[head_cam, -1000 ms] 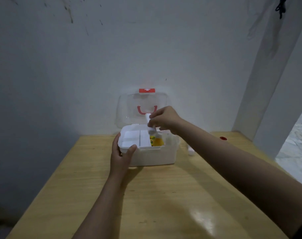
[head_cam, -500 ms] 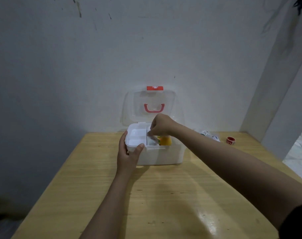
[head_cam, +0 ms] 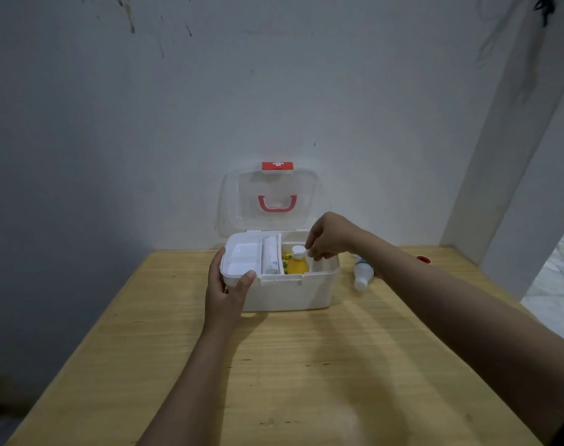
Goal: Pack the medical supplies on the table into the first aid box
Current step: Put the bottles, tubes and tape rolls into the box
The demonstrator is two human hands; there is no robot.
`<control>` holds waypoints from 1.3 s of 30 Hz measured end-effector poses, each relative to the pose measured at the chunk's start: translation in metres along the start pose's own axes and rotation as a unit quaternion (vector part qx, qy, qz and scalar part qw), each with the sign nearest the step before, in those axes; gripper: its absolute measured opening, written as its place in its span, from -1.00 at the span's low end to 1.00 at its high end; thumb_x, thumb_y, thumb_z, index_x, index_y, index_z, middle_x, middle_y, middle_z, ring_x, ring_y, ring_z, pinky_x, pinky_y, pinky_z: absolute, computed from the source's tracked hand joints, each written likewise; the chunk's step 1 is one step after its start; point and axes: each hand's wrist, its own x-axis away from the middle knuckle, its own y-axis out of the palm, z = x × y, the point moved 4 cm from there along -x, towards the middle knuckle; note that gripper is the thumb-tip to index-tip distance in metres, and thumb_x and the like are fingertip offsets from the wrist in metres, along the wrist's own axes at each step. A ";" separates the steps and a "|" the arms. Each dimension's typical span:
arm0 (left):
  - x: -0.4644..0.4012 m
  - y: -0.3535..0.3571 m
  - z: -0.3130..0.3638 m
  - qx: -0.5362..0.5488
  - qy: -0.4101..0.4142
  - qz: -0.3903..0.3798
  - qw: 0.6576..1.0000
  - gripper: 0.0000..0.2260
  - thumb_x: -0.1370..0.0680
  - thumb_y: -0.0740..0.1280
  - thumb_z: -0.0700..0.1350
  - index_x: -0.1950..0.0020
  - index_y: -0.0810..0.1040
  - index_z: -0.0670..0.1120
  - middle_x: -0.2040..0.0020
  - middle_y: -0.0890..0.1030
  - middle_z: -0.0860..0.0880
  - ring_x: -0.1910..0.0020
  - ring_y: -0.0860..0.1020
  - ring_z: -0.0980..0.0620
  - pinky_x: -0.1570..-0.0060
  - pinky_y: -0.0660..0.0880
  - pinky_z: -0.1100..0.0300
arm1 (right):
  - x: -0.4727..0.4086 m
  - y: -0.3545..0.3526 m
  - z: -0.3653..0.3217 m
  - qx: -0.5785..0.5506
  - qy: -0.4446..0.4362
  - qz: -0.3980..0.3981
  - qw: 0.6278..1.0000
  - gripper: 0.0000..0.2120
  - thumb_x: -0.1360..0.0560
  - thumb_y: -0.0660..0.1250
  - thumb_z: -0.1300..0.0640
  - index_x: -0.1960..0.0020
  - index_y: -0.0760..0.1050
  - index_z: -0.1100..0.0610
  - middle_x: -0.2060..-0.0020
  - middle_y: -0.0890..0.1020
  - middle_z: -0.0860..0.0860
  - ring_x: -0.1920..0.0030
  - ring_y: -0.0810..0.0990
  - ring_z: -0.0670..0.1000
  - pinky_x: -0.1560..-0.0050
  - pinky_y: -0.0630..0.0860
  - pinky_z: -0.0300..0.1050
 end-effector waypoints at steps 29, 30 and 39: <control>0.000 0.001 0.000 -0.005 -0.002 -0.006 1.000 -0.28 -0.22 0.37 0.23 -0.36 0.25 0.22 -0.23 0.43 0.15 -0.19 0.46 0.09 0.05 0.52 0.22 | -0.024 0.034 -0.010 0.276 0.000 -0.140 0.951 -0.78 -0.32 0.48 0.25 0.05 0.59 0.27 0.20 0.68 0.13 0.28 0.64 0.07 0.26 0.61 -0.15; 0.000 0.001 0.000 -0.004 -0.001 -0.006 1.000 -0.28 -0.22 0.37 0.24 -0.36 0.25 0.22 -0.22 0.43 0.15 -0.19 0.46 0.10 0.06 0.51 0.24 | -0.023 0.030 -0.010 0.249 0.012 -0.138 0.959 -0.75 -0.31 0.50 0.27 0.04 0.58 0.28 0.18 0.69 0.15 0.29 0.65 0.07 0.18 0.64 -0.11; -0.001 0.002 0.000 -0.001 0.005 -0.005 1.000 -0.21 -0.21 0.37 0.24 -0.42 0.25 0.13 -0.26 0.44 0.08 -0.17 0.48 0.09 0.11 0.51 0.29 | -0.017 -0.017 -0.019 0.167 0.017 -0.057 0.984 -0.75 -0.38 0.44 0.26 -0.02 0.58 0.34 0.12 0.71 0.15 0.19 0.68 0.07 0.05 0.65 -0.02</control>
